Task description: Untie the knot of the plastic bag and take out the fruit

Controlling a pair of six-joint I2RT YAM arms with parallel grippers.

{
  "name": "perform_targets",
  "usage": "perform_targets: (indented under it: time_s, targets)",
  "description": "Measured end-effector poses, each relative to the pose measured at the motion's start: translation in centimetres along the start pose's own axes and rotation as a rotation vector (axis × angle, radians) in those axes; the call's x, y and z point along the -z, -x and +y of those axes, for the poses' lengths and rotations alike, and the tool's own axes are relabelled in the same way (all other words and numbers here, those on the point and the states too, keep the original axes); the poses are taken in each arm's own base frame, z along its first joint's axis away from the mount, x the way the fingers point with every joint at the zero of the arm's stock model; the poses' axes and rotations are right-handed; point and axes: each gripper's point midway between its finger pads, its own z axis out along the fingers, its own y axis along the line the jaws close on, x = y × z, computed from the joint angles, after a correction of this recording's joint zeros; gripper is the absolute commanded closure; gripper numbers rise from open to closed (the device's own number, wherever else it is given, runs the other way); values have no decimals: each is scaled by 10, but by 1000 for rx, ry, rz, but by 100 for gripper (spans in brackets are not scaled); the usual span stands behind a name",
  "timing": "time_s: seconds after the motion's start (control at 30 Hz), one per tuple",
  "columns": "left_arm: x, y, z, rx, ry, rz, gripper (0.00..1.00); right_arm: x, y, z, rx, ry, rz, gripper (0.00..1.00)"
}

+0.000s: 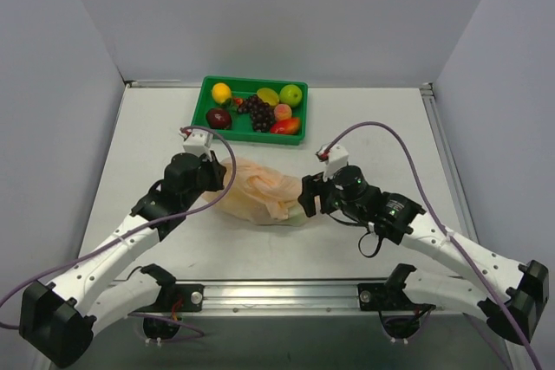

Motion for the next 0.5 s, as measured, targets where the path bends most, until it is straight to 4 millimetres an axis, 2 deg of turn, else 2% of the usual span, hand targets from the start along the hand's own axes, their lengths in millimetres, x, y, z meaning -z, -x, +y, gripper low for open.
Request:
perform_targets:
  time_s: [0.1,0.2,0.5]
  targets:
    - [4,-18,3,-39,-22,36,85,1,14,26,117,59,15,29]
    - [11,-25,6,-71,-34,49,84,-4,26,51,247,108,33,29]
    - [24,-9,3,-92,-62,-11,85,-42,43,100,563,180,95,30]
